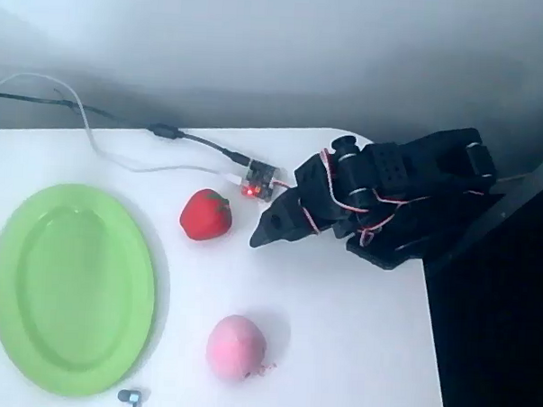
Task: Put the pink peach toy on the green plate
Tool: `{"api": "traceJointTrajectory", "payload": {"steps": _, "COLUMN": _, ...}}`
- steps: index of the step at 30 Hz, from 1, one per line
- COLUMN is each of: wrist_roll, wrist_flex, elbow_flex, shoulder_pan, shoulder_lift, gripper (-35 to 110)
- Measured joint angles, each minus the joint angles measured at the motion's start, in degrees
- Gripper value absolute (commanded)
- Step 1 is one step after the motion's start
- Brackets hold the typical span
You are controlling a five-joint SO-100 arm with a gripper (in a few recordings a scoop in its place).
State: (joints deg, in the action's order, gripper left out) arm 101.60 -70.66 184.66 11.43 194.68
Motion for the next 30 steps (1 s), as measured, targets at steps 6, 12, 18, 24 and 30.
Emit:
{"api": "traceJointTrajectory", "payload": {"steps": 6, "wrist_roll": -12.57, "wrist_flex": -2.02, "elbow_flex": 0.0, "shoulder_pan": -5.63, "shoulder_lift": 0.0, "gripper": 0}}
{"api": "traceJointTrajectory", "payload": {"steps": 12, "wrist_roll": -14.77, "wrist_flex": -2.02, "elbow_flex": 0.0, "shoulder_pan": -6.06, "shoulder_lift": 0.0, "gripper": 0}}
{"api": "traceJointTrajectory", "payload": {"steps": 18, "wrist_roll": -15.38, "wrist_flex": -2.02, "elbow_flex": 0.0, "shoulder_pan": -6.06, "shoulder_lift": 0.0, "gripper": 0}}
{"api": "traceJointTrajectory", "payload": {"steps": 24, "wrist_roll": -18.54, "wrist_flex": -0.26, "elbow_flex": 0.0, "shoulder_pan": -5.71, "shoulder_lift": 0.0, "gripper": 0}}
{"api": "traceJointTrajectory", "payload": {"steps": 30, "wrist_roll": -18.54, "wrist_flex": 0.09, "elbow_flex": -2.64, "shoulder_pan": -4.66, "shoulder_lift": -0.18, "gripper": 0}}
